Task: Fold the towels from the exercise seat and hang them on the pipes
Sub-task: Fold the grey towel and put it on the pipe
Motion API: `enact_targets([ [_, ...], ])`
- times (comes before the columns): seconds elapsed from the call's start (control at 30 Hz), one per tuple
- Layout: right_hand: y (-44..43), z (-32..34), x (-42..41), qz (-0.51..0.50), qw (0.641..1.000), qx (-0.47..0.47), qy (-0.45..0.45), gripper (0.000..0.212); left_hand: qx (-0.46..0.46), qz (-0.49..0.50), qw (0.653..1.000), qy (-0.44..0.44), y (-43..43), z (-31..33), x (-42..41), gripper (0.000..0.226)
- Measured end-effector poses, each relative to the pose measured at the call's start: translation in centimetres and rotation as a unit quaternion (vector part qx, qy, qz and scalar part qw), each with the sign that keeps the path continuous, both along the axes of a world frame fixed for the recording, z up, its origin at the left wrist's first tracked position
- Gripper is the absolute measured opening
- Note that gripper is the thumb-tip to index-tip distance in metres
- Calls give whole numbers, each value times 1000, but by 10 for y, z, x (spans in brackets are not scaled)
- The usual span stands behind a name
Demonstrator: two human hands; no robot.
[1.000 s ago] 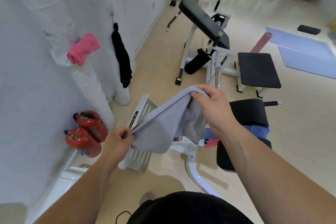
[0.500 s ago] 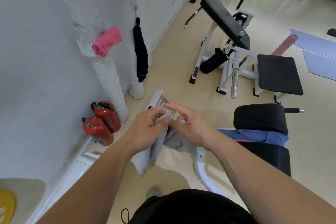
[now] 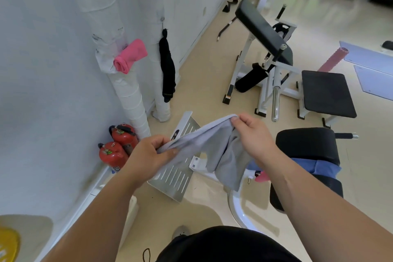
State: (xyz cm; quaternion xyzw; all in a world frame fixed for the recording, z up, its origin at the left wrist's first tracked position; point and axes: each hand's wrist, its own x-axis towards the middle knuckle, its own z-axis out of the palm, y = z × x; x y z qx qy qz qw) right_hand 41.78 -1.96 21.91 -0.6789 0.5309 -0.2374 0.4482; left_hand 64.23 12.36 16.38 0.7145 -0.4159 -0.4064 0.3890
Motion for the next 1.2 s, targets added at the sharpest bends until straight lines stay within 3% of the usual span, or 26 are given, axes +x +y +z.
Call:
enact_targets([
  [0.23, -7, 0, -10, -103, 991, 82, -7, 35, -65, 103, 982, 146, -6, 5, -15, 22],
  [0.4, 13, -6, 6, -184, 950, 225, -119, 5, -30, 206, 960, 185, -12, 8, -39, 23],
  [0.47, 23, -8, 18, -198, 925, 274, -174, 24, -22, 187, 966, 180, -14, 9, -47, 35],
  [0.53, 35, -7, 31, -176, 921, 291, -189, 22, -45, 159, 970, 177, -13, 14, -56, 44],
  [0.63, 52, -1, 44, -88, 936, 290, -178, 14, -79, 123, 975, 170, -10, 18, -66, 40],
  [0.83, 58, -6, 44, -32, 919, 310, -243, 35, -89, 108, 977, 158, 5, 26, -63, 29],
  [1.03, 63, -17, 48, 29, 964, 211, -157, 31, -105, 137, 969, 177, 11, 28, -59, 30],
  [1.2, 64, -17, 53, 27, 982, 137, -130, 11, -81, 126, 969, 198, 13, 22, -53, 33],
])
